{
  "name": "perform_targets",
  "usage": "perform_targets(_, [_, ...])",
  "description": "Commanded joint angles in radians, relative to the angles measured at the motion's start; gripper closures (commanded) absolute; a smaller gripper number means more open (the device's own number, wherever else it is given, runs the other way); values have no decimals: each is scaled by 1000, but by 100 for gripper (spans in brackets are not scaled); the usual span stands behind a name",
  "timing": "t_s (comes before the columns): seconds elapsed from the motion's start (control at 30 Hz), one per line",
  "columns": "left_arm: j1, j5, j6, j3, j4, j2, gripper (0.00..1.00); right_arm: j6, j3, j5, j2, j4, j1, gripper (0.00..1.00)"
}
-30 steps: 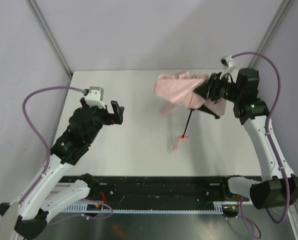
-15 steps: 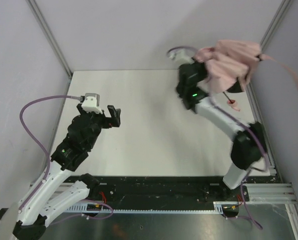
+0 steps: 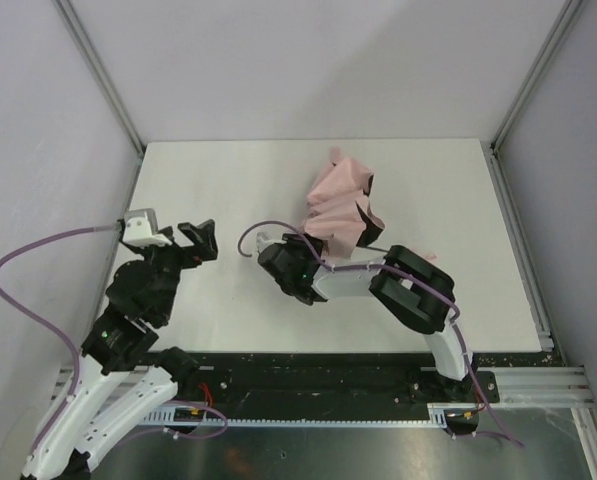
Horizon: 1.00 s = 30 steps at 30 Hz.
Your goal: Put away the umbrella
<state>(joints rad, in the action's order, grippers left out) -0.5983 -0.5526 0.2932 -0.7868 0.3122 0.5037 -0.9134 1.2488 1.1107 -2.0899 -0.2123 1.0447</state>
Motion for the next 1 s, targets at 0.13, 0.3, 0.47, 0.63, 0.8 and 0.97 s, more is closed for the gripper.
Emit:
perform_targets(0.13, [-3,29,105,67,-7,-127,1,634,30,-439,97,722,25,100])
perform_targets(0.3, [-3,85,201,77,68,-122,4,617,7,-682,76,763,56,100])
perform_targets(0.47, [-3,122,361,116,178,-99,6,552,7,-1022,43,833,21,100])
perform_targets(0.63, [-3,171,539,184,248,-100,10,517,14,-1334,-26,903,-61,100])
perform_targets(0.8, [7,250,715,256,256,-77,11,517,32,-1525,-67,921,-133,100])
perform_targets(0.97, [24,375,882,331,192,35,2,529,46,-1616,-80,906,-178,100])
